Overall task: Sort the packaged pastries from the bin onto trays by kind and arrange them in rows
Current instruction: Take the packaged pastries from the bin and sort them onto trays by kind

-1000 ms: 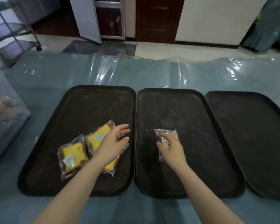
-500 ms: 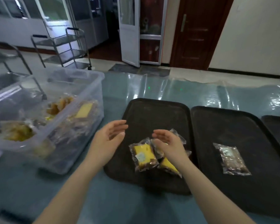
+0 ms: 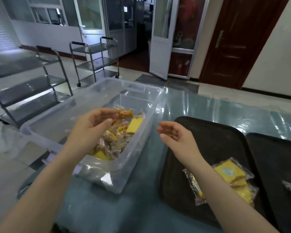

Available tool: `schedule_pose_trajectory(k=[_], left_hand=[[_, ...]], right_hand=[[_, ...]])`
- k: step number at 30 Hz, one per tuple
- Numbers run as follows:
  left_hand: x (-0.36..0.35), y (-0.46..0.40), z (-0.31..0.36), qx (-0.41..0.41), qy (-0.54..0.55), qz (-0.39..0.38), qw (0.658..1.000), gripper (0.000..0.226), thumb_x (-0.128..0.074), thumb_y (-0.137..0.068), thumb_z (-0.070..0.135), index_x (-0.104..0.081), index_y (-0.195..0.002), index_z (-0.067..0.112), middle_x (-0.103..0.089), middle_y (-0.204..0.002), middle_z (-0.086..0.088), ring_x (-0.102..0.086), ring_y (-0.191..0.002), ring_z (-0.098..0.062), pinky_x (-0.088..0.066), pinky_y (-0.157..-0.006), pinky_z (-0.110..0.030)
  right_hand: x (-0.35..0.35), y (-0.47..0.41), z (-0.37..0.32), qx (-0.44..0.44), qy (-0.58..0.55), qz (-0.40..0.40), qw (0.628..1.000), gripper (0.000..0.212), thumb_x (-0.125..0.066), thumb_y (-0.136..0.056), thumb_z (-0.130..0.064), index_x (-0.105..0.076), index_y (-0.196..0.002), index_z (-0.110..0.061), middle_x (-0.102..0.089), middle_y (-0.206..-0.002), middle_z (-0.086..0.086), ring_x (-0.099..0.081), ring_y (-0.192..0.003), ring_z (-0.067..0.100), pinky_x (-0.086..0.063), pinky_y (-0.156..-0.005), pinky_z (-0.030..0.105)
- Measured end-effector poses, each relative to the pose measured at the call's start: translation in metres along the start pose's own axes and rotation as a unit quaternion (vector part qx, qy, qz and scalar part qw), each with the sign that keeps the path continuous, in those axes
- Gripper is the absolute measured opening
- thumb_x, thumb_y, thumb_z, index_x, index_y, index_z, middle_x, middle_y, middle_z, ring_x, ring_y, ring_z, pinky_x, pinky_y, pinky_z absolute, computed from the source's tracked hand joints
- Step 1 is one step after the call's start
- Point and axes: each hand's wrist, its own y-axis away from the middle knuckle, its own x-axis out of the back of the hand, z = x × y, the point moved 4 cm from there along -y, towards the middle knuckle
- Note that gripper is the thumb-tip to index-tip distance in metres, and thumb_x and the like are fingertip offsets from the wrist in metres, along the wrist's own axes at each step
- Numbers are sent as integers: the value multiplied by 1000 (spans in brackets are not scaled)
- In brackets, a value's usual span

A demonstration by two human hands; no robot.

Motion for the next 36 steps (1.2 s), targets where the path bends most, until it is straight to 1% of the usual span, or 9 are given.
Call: schedule_pose_trajectory(k=[5,11,14,17,20,22,27,31,36], left_hand=[[47,-27,-26,10,-76,-15,997,25,-59,-88,12,-64,-98,34,-69,-94,23,-64,-88,6,-46,-65,-7],[81,-79,-66,-10,-197,-188,962,37,-64,-84,21,-52,-106,48,-59,-111,27,-56,-103,10,-45,-91,-21],[88,-104,-97,-24,-318,-356,878,60,-70,-81,30,-36,-123,57,-41,-134,28,-40,-121,6,-33,-102,-21],[84,-114,-135,-43,-390,-514,763,97,-77,-73,30,-13,-143,50,-15,-153,18,-18,-139,-3,-18,-111,-24],[77,-114,-169,-97,-506,-573,637,120,-76,-71,35,24,-136,48,23,-154,6,17,-141,-16,-1,-115,-43],[72,-113,-181,-91,-541,-585,598,127,-77,-70,36,32,-132,47,34,-148,1,28,-137,-23,5,-114,-53],[52,-109,-189,-120,-570,-558,591,130,-81,-67,21,26,-137,48,31,-151,-6,11,-141,-39,-15,-110,-61],[41,-120,-192,-121,-605,-535,577,130,-82,-65,25,23,-140,44,25,-153,-12,-8,-140,-44,-33,-102,-60],[22,-140,-192,-142,-609,-516,585,120,-82,-66,21,5,-144,42,-15,-151,-17,-40,-125,-38,-51,-82,-46]], right_hand=[[-37,-35,-12,15,19,-11,1000,34,-64,-86,1,-63,-106,-26,-70,-103,-1,-66,-94,10,-51,-85,21],[-86,-77,-27,12,110,-43,993,33,-68,-85,-11,-59,-99,-40,-68,-94,-7,-66,-84,5,-51,-72,17],[-113,-93,-22,-35,172,-73,982,27,-69,-85,-19,-60,-106,-34,-66,-94,-11,-65,-75,-1,-49,-65,12],[-140,-109,-8,-88,265,-96,955,36,-69,-85,-29,-60,-119,-26,-63,-102,-11,-63,-91,3,-53,-81,23],[-162,-125,3,-125,338,-118,925,44,-68,-85,-34,-56,-126,-22,-58,-113,-9,-57,-102,8,-48,-82,25],[-168,-129,12,-153,393,-148,894,50,-66,-86,-38,-51,-132,-23,-55,-119,-6,-54,-101,10,-41,-78,23],[-160,-118,40,-224,503,-255,795,67,-63,-88,-41,-35,-144,-16,-48,-140,5,-49,-121,23,-42,-94,31],[-178,-113,46,-217,491,-296,790,91,-66,-80,-56,-22,-151,-20,-35,-152,3,-40,-133,23,-36,-108,36],[-190,-106,61,-236,543,-349,726,116,-71,-69,-66,-4,-154,-26,-19,-159,2,-29,-140,26,-32,-112,41]])
